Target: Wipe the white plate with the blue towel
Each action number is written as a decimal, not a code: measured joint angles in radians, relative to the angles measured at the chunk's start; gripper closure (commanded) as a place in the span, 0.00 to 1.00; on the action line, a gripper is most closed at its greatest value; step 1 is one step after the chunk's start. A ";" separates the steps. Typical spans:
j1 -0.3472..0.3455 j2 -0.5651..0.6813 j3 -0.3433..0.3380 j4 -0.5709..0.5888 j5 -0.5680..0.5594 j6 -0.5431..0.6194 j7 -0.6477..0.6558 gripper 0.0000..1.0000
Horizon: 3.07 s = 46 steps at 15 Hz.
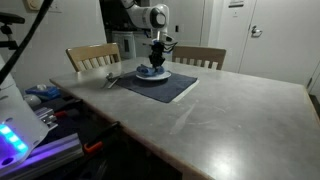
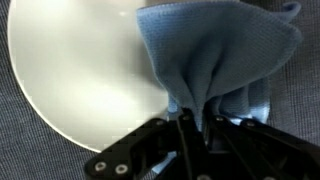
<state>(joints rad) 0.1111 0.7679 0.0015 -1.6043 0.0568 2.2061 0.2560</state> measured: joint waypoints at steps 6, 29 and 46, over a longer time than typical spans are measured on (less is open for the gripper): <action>-0.032 -0.006 -0.001 -0.016 0.031 -0.113 0.000 0.97; -0.053 -0.037 -0.052 -0.084 0.061 -0.130 0.066 0.97; -0.070 0.022 -0.039 0.012 0.070 -0.396 0.068 0.97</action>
<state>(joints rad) 0.0407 0.7899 -0.0376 -1.5922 0.1270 1.8099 0.3242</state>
